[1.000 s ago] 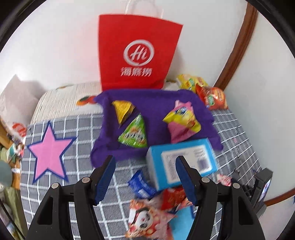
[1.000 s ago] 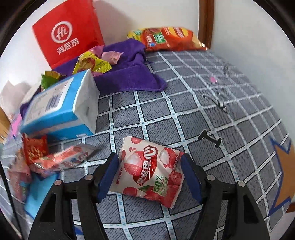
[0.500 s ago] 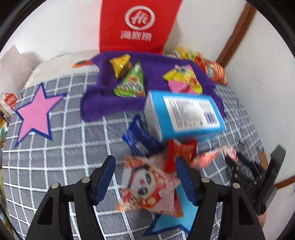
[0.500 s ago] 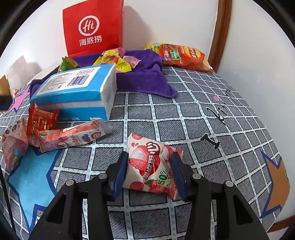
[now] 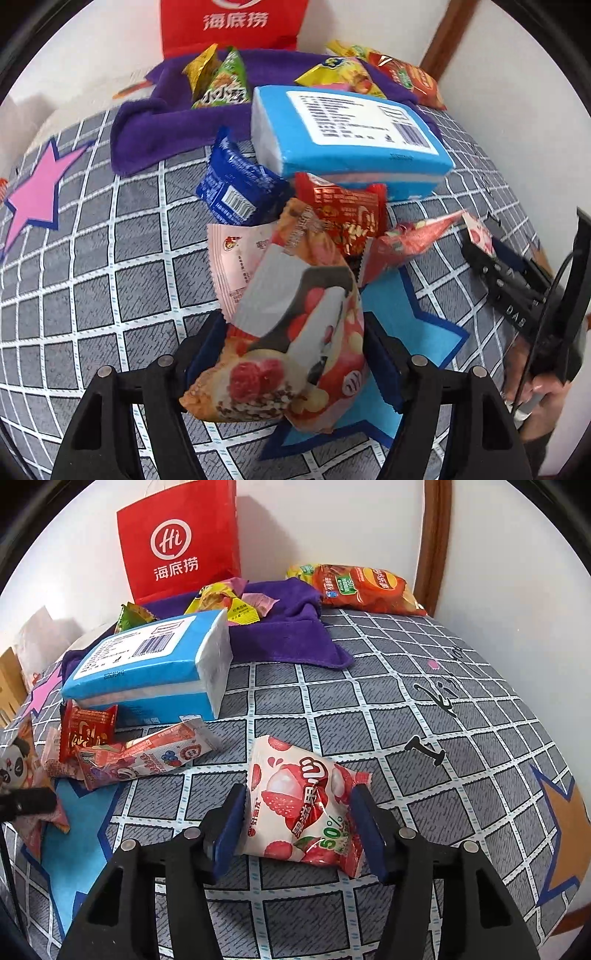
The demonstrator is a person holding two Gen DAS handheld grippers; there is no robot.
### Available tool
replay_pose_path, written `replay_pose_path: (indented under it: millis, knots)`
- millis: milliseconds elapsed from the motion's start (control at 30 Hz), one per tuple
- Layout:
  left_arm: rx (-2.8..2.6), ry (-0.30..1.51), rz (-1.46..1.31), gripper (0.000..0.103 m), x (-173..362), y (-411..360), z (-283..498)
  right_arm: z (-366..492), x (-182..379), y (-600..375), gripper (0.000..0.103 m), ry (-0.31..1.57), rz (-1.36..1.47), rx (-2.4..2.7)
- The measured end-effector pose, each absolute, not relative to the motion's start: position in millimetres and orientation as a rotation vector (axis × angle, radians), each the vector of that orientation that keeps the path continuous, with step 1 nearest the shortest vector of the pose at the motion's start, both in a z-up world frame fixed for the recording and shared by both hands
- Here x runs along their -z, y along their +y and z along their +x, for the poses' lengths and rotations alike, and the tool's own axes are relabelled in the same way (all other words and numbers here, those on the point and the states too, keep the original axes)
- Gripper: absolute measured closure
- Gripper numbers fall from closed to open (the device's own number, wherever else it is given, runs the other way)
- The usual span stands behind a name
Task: Organize snacks
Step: 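Grasp the strawberry candy bag with the right tool while the left tool grasps the panda snack bag, then carry the strawberry bag and panda bag up over the purple towel with both tools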
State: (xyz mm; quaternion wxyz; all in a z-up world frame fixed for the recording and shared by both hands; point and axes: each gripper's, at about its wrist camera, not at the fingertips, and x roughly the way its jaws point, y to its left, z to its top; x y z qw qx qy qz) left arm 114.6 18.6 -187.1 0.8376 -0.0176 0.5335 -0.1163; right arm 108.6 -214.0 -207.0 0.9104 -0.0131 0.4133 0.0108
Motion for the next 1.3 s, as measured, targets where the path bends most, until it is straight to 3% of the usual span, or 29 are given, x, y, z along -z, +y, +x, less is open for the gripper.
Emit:
replay_pose_path:
  millis: [33, 67, 200, 567, 1300]
  knots:
    - [0.255, 1.122, -0.047, 0.040, 186, 19, 112, 108, 207, -214, 0.046, 0.850, -0.023, -0.024]
    - [0.262, 1.122, -0.060, 0.052, 184, 21, 111, 108, 207, -215, 0.047, 0.849, -0.021, -0.023]
    - [0.264, 1.093, -0.087, 0.057, 173, 30, 107, 106, 205, -216, 0.051, 0.842, -0.018, -0.042]
    - [0.259, 1.013, -0.140, 0.057, 133, 51, 116, 105, 187, -224, 0.065, 0.848, 0.022, -0.090]
    - [0.211, 0.906, -0.150, 0.057, 69, 72, 183, 180, 73, -191, 0.067, 0.710, 0.035, -0.204]
